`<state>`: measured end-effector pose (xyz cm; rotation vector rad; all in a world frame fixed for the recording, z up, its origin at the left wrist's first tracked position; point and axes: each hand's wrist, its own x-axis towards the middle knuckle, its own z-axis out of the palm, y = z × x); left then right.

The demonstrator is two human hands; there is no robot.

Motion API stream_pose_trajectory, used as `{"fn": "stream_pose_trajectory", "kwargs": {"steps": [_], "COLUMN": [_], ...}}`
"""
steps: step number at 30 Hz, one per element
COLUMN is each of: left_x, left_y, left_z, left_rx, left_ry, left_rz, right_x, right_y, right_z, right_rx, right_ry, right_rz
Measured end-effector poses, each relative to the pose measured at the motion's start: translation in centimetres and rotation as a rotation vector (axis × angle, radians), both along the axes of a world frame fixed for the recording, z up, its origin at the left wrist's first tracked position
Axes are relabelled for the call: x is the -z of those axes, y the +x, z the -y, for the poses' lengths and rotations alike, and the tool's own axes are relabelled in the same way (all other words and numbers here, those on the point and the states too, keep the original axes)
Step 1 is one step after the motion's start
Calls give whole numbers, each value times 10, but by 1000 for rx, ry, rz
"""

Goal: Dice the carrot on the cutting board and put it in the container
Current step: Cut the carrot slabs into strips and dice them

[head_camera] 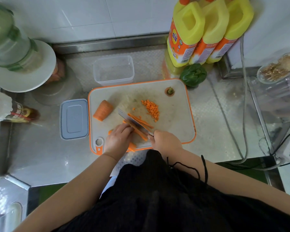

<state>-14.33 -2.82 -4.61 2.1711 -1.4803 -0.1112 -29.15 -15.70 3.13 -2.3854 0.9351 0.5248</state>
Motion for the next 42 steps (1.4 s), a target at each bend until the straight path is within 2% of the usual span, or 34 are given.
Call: {"fn": "stream_pose_trajectory", "kwargs": {"steps": [4,8,10,12,15,17,20,24,30,32,34,37,38,40,42], "left_x": [-16,-56,-76,-92,-104,-103,-101,-98,-98,-99,-104,-118,-122,-123,-115], "left_y": [2,9,19,29,34,31,28,28,33,36,37,34,34,33,33], "left_z": [-6,4,17,33,53,62,74,87,95,95,94,86,83,78,74], "left_rx": [-60,-410,-430,-252,76,218,295,307,338,332,300,149,148,231,306], "left_ry": [-139,-338,-318,-89,471,765,972,1113,1151,1107,950,570,519,587,761], "left_rz": [-19,-180,-167,-163,-192,-152,-163,-133,-53,-18,-18,-48,-99,-250,-263], "right_x": [-6,-2,2,2,1,-1,5,2,2,1,2,2,1,0,4], "right_y": [-4,-10,-11,-12,-9,-6,-3,0,-1,-3,-4,-5,-4,-3,-2], "right_z": [0,-6,-9,-12,-11,-12,-14,-13,-13,-11,-11,-9,-9,-7,-9], "right_rx": [-10,-151,-179,-181,-204,-216,-218,-238,-290,-280,-259,-214,-194,-169,-163], "right_ry": [-42,-196,-261,-274,-295,-315,-331,-389,-308,-304,-339,-408,-420,-415,-402], "right_rz": [31,41,43,51,64,78,65,92,154,175,203,241,234,222,205]}}
